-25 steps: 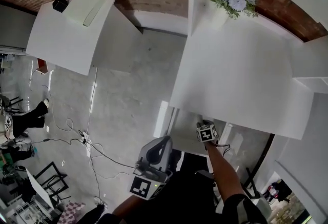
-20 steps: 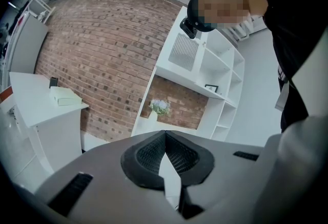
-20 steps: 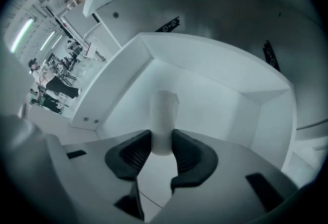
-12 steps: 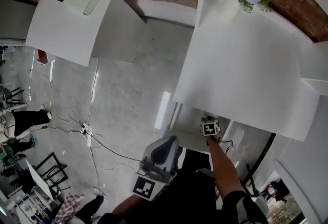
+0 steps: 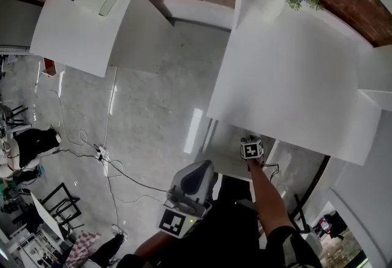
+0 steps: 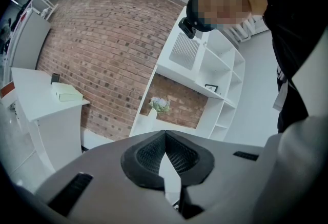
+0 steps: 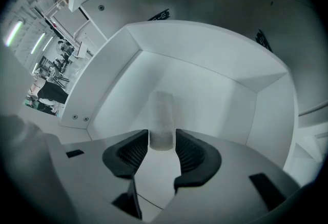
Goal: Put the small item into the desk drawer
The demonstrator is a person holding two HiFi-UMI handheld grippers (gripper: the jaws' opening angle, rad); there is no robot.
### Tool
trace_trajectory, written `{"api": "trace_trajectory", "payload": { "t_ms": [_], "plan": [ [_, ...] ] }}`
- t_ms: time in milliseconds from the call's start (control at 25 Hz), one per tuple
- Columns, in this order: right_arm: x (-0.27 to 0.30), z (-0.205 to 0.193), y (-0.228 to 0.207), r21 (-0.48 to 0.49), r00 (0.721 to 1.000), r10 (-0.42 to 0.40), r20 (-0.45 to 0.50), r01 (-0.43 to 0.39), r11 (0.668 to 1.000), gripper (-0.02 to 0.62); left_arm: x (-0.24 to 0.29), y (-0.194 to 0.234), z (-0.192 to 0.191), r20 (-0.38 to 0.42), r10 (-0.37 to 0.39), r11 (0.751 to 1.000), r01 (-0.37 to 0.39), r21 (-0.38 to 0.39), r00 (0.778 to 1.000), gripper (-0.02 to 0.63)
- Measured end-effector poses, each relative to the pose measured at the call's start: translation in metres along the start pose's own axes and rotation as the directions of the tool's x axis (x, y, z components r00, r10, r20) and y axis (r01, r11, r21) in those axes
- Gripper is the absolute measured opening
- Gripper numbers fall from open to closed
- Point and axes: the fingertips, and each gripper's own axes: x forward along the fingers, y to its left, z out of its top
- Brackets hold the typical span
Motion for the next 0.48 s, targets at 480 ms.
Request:
{"api": "trace_trajectory", "payload": {
  "t_ms": [480],
  "plan": [
    [-0.063,0.004,0.028,-0.015,0.997,-0.007,0.078,0.009,1.000,0.099,-0.049,-0.014,0.018,0.063,-0.069,0.997,0.066,0.048,0.996,0.023]
  ]
}}
